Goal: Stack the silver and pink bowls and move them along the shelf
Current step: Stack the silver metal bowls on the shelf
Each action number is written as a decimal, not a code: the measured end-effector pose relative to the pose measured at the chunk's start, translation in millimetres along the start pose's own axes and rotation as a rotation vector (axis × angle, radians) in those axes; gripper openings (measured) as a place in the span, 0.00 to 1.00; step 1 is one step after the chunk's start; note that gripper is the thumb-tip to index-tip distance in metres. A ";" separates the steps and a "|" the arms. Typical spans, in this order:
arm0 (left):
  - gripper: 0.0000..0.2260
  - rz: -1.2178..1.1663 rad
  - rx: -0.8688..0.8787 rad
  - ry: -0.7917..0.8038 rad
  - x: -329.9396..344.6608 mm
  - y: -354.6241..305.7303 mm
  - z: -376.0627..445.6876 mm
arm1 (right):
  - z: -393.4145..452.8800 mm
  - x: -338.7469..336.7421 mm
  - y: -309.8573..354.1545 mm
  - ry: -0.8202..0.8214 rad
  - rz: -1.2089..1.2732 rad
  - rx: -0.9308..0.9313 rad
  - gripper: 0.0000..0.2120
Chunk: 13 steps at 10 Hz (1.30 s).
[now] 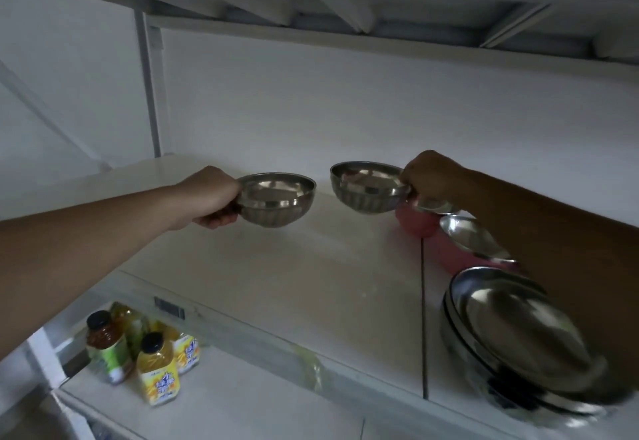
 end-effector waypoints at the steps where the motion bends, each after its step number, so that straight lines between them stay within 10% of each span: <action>1: 0.13 -0.005 0.014 0.022 15.5 -4.7 -18.0 | -25.7 -3.0 -11.1 -0.012 0.079 0.045 0.10; 6: 0.11 -0.049 -0.038 -0.107 25.2 -57.0 -176.4 | -139.4 -108.8 -96.5 -0.136 0.289 0.105 0.09; 13: 0.12 0.343 0.382 0.093 172.1 -161.0 -249.2 | -275.1 -199.2 -191.4 -0.319 0.276 0.431 0.14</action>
Point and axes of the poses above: each hand's wrist, its own z-axis towards the middle knuckle, its own x-axis out of the palm, y = z × x, the point moved 3 cm from there along z, towards the middle knuckle, and after that the axes turned 3 degrees about -x, right-handed, at the moved point
